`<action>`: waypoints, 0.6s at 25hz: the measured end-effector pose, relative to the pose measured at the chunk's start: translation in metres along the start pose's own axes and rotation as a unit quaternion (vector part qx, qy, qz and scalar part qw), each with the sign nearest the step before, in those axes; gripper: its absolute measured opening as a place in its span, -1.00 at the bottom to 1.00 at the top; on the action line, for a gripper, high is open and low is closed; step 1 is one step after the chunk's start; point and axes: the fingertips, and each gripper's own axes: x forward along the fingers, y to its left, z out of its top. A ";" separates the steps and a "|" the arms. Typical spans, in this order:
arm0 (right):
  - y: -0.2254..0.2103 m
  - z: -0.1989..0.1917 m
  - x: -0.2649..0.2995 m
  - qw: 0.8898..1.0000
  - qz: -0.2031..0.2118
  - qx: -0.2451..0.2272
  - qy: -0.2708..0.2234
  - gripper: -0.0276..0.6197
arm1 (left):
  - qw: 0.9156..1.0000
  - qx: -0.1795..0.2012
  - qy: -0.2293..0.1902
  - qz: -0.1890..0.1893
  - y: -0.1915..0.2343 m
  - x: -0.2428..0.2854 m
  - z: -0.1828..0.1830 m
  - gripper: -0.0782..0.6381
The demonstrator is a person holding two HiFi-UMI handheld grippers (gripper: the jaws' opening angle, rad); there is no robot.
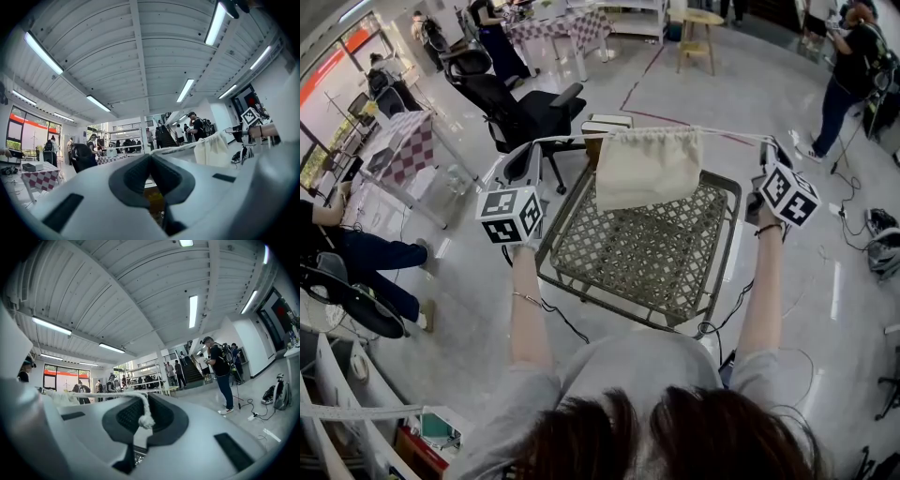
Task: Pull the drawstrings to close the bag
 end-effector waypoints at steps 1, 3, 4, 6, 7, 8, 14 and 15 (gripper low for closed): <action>0.000 0.000 0.000 1.000 0.000 0.000 0.000 -0.84 | 1.000 -0.001 0.000 0.000 0.000 0.000 -0.001 -0.71; -0.001 -0.001 0.001 1.000 0.000 0.000 0.000 -0.84 | 1.000 -0.001 0.001 -0.001 0.001 0.002 -0.002 -0.71; -0.001 -0.001 0.002 1.000 0.000 0.000 0.000 -0.84 | 1.000 -0.002 0.001 -0.001 0.001 0.003 -0.002 -0.71; -0.001 0.000 0.002 1.000 0.000 -0.006 -0.001 -0.84 | 1.000 -0.005 0.000 -0.002 0.000 0.005 -0.002 -0.71; -0.001 0.001 0.001 1.000 0.000 -0.011 -0.002 -0.84 | 1.000 -0.006 0.000 -0.003 0.000 0.005 -0.002 -0.71; -0.001 0.001 0.001 1.000 0.001 -0.016 -0.003 -0.84 | 1.000 -0.005 -0.001 -0.003 0.001 0.006 -0.001 -0.71; -0.001 0.003 0.004 0.999 0.005 -0.037 -0.001 -0.84 | 1.000 -0.005 -0.008 -0.002 0.002 0.010 0.003 -0.71; -0.001 0.003 0.004 0.999 0.005 -0.039 -0.002 -0.84 | 1.000 -0.003 -0.008 -0.002 0.001 0.010 0.003 -0.71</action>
